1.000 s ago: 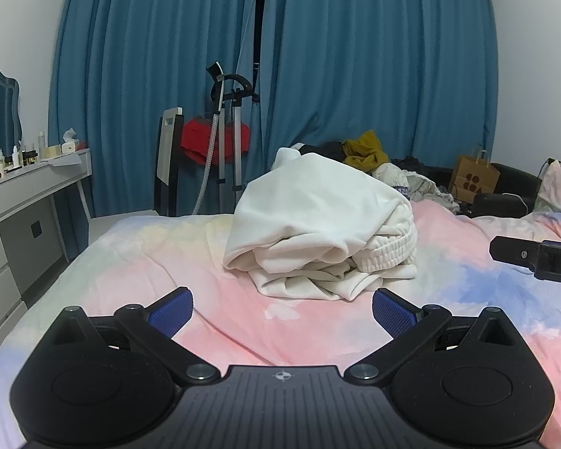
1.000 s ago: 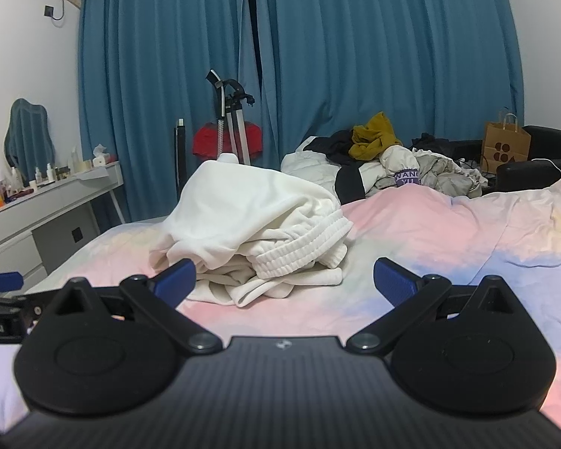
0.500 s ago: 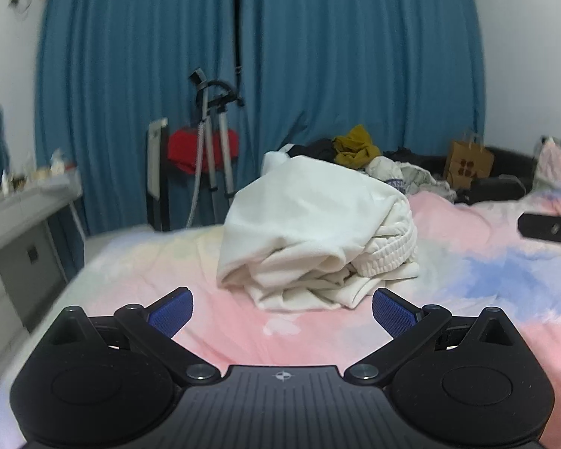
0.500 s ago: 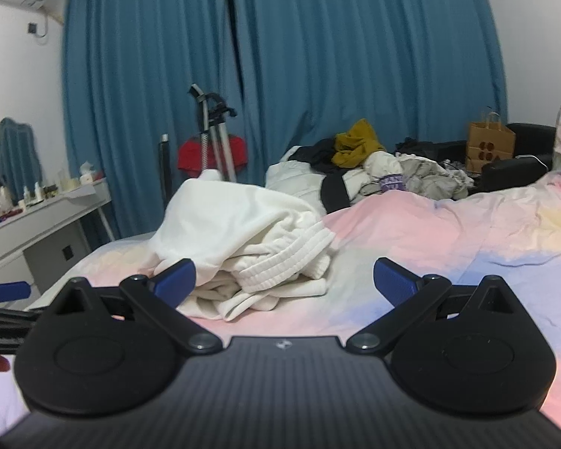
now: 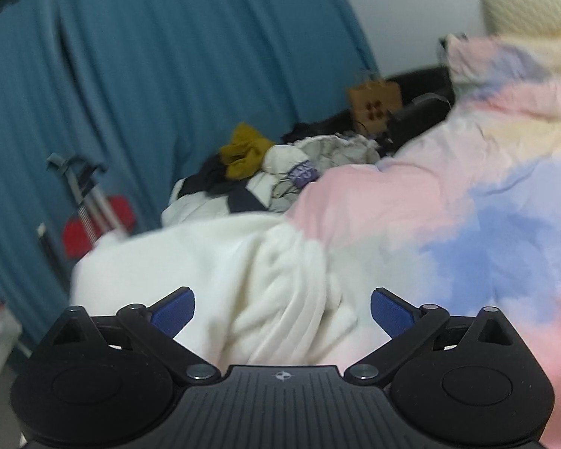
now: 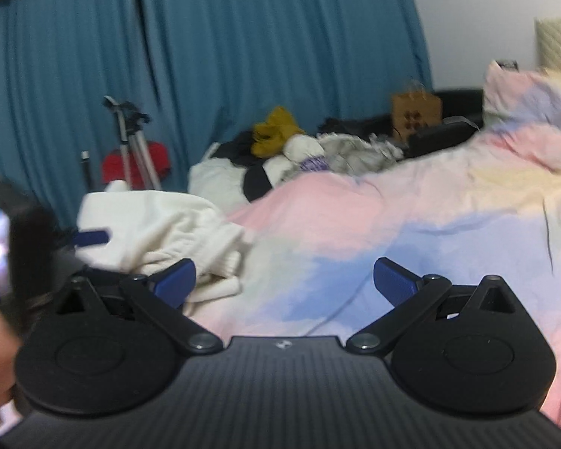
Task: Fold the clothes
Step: 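Grasp the white garment's elastic waistband with the left gripper and lift, then grasp the waistband with the right gripper while the left gripper holds it up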
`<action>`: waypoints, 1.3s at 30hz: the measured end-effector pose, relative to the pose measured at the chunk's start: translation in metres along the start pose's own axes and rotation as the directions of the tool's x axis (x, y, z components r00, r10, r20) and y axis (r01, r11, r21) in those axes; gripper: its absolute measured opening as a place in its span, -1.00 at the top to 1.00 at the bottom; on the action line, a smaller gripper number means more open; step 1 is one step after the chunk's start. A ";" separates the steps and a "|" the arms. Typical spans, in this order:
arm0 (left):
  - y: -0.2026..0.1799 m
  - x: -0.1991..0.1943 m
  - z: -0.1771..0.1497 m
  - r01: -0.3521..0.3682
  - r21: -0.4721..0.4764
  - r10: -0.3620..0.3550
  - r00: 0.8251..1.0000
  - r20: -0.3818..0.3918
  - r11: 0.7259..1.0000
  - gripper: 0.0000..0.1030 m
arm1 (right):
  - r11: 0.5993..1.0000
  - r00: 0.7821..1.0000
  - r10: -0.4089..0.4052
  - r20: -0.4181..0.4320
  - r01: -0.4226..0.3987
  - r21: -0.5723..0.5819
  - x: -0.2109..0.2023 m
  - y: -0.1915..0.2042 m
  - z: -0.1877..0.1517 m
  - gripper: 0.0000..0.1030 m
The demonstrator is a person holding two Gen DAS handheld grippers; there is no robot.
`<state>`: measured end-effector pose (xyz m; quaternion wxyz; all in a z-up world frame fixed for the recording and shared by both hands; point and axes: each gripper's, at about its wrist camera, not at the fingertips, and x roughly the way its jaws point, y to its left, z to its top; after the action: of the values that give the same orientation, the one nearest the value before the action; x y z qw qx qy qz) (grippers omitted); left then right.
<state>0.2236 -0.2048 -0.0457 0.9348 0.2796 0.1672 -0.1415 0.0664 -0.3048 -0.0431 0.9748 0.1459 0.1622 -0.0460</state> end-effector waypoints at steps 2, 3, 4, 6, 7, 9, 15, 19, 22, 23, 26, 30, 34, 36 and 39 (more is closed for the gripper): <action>-0.011 0.030 0.014 0.000 0.053 0.000 1.000 -0.006 0.999 -0.91 | 1.000 1.000 -0.005 -0.009 0.005 0.027 0.010 -0.007 -0.002 -1.00; -0.018 0.045 0.019 -0.005 0.083 0.006 1.000 -0.016 0.996 -0.91 | 0.999 1.000 -0.010 -0.009 0.011 0.036 0.013 -0.010 -0.003 -1.00; -0.024 0.062 0.023 -0.018 0.111 0.023 0.999 -0.039 0.994 -0.91 | 0.999 1.000 -0.014 -0.009 0.014 0.044 0.017 -0.013 -0.003 -1.00; -0.037 0.094 0.028 -0.052 0.163 0.069 0.993 -0.100 0.985 -0.88 | 0.998 1.000 -0.016 -0.011 0.017 0.058 0.025 -0.019 -0.005 -1.00; -0.042 0.110 0.030 -0.073 0.189 0.099 0.986 -0.137 0.979 -0.85 | 0.998 1.000 -0.016 -0.015 0.017 0.063 0.029 -0.022 -0.007 -1.00; -0.049 0.136 0.030 -0.099 0.230 0.145 0.971 -0.192 0.968 -0.74 | 0.997 0.999 -0.015 -0.031 0.017 0.080 0.036 -0.027 -0.010 -1.00; -0.024 0.157 0.033 -0.107 0.165 0.148 0.955 -0.257 0.980 0.09 | 0.997 0.999 0.014 -0.045 -0.011 0.071 0.049 -0.026 -0.020 -1.00; 0.012 0.116 0.048 -0.090 0.049 0.098 0.974 -0.202 0.995 0.34 | 0.999 0.999 0.025 -0.038 -0.023 0.042 0.049 -0.018 -0.023 -1.00; 0.045 0.066 0.062 -0.074 -0.055 0.066 0.989 -0.129 0.996 0.38 | 0.999 0.999 0.034 -0.019 -0.034 0.030 0.048 -0.012 -0.023 -1.00; 0.057 0.045 0.066 -0.064 -0.093 0.055 0.993 -0.100 0.994 0.39 | 0.999 0.999 0.039 -0.014 -0.039 0.030 0.048 -0.010 -0.023 -1.00; 0.094 -0.028 0.068 -0.045 -0.218 0.044 0.999 -0.009 0.975 0.39 | 0.994 0.996 0.091 0.005 -0.091 0.062 0.045 -0.004 -0.022 -1.00; 0.147 -0.131 0.052 -0.057 -0.357 0.101 0.989 0.107 0.932 0.39 | 0.981 0.983 0.181 0.013 -0.181 0.069 0.037 0.010 -0.022 -1.00; 0.199 -0.213 0.015 -0.070 -0.478 0.166 0.973 0.161 0.876 0.36 | 0.960 0.961 0.277 0.003 -0.277 0.044 0.020 0.028 -0.025 -1.00; 0.216 -0.235 -0.011 -0.082 -0.515 0.184 0.971 0.150 0.853 0.35 | 0.946 0.945 0.325 -0.032 -0.324 0.018 0.014 0.040 -0.027 -1.00; 0.239 -0.252 -0.053 -0.113 -0.568 0.201 0.975 0.094 0.815 0.33 | 0.921 0.919 0.380 -0.101 -0.386 -0.052 0.007 0.063 -0.035 -1.00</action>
<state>0.0689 0.0605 0.1245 0.9938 -0.0049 0.1070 -0.0292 0.0710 -0.2349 -0.0599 0.9614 0.1419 0.1751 0.1580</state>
